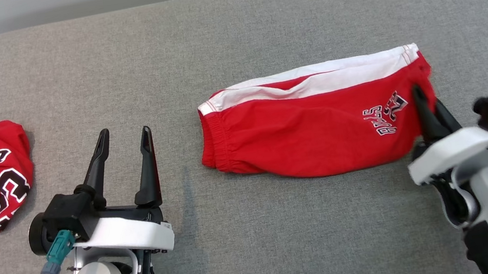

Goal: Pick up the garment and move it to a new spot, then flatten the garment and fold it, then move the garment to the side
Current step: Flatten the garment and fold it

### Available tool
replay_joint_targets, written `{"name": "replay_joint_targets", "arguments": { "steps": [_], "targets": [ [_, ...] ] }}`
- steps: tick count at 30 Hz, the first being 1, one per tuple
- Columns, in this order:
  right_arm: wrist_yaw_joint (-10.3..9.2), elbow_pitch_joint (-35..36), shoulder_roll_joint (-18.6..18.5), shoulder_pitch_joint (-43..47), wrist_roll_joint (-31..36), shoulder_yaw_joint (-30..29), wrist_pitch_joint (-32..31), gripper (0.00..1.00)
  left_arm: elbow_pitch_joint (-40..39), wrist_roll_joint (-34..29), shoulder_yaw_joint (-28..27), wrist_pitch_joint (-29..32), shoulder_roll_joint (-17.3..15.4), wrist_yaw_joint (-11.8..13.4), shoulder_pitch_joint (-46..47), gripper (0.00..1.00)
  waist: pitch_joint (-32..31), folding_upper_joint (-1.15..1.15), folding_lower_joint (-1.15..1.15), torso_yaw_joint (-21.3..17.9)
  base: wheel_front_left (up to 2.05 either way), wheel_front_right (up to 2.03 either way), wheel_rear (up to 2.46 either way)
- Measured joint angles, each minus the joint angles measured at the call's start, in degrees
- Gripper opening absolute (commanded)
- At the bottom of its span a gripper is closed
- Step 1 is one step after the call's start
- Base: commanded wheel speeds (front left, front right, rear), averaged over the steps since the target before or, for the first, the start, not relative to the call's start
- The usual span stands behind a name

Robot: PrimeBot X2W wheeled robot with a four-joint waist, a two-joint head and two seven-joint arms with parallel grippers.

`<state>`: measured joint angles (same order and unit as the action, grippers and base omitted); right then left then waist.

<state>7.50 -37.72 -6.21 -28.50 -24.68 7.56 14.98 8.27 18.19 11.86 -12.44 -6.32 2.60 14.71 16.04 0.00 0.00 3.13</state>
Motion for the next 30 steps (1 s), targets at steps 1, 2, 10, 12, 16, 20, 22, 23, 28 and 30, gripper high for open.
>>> {"name": "replay_joint_targets", "arguments": {
  "steps": [1, 2, 10, 12, 16, 20, 22, 23, 28, 30],
  "targets": [
    [0.0, 0.8, 0.4, -0.8, 0.4, 1.0, 0.0, 0.0, -0.1, 0.0, 0.1, 0.2, 0.0, 0.0, 0.0, 1.0, -0.1, 0.0, 0.0, -0.1, 0.0, 0.0, 0.0],
    [0.0, 1.8, 0.7, -1.6, 1.0, 2.2, 0.0, 0.0, -0.2, 0.0, 0.1, 0.2, -0.1, 0.1, -0.1, 1.0, -0.2, 0.0, 0.0, -0.1, 0.0, 0.0, 0.0],
    [0.01, 8.3, 3.1, -5.2, 2.6, 13.6, -4.0, 0.0, -0.3, 0.4, 1.0, 0.6, 0.0, 0.1, -0.1, 1.0, -0.9, 0.0, 0.0, 0.3, 0.0, 0.0, 0.0],
    [0.0, 9.1, 3.3, -5.8, 1.5, 17.1, -5.0, 0.0, -0.1, 0.5, 1.5, 0.6, 0.2, 0.0, -0.1, 1.0, -0.9, 0.0, 0.0, 0.9, 0.0, 0.0, 0.0],
    [0.0, 9.7, 3.4, -6.6, -3.7, 25.3, -5.8, 0.0, 0.3, 0.8, 2.2, 0.5, 0.7, -0.1, -0.1, 1.0, -0.8, 0.0, 0.0, 2.5, 0.0, 0.0, 0.0],
    [0.0, 8.8, 3.4, -6.8, -8.3, 32.8, -5.6, 0.0, 0.9, 1.2, 2.8, 0.2, 1.1, -0.3, 0.0, 1.0, -0.5, 0.0, 0.0, 4.2, 0.0, 0.0, 0.0],
    [0.0, 7.7, 3.5, -7.0, -9.7, 35.7, -5.2, 0.0, 1.2, 1.3, 2.9, 0.0, 1.2, -0.3, 0.0, 1.0, -0.2, 0.0, 0.0, 4.8, 0.0, 0.0, 0.0],
    [0.0, 6.8, 3.5, -7.3, -11.4, 37.6, -4.3, 0.0, 1.6, 1.4, 3.1, -0.2, 1.2, -0.3, 0.1, 1.0, 0.1, 0.0, 0.0, 5.2, 0.0, 0.0, 0.0],
    [0.0, 3.7, 3.4, -9.0, -12.7, 40.9, -3.2, 0.4, 2.3, 1.5, 3.2, -0.5, 1.3, -0.3, 0.3, 1.0, 0.4, 0.0, 0.0, 5.4, 0.0, 0.0, 0.0],
    [0.0, 3.1, 3.4, -9.4, -12.7, 41.7, -2.8, 1.0, 2.5, 1.5, 3.3, -0.7, 1.2, -0.2, 0.4, 1.0, 0.4, 0.0, 0.0, 5.2, 0.0, 0.0, 0.0]
  ]
}}
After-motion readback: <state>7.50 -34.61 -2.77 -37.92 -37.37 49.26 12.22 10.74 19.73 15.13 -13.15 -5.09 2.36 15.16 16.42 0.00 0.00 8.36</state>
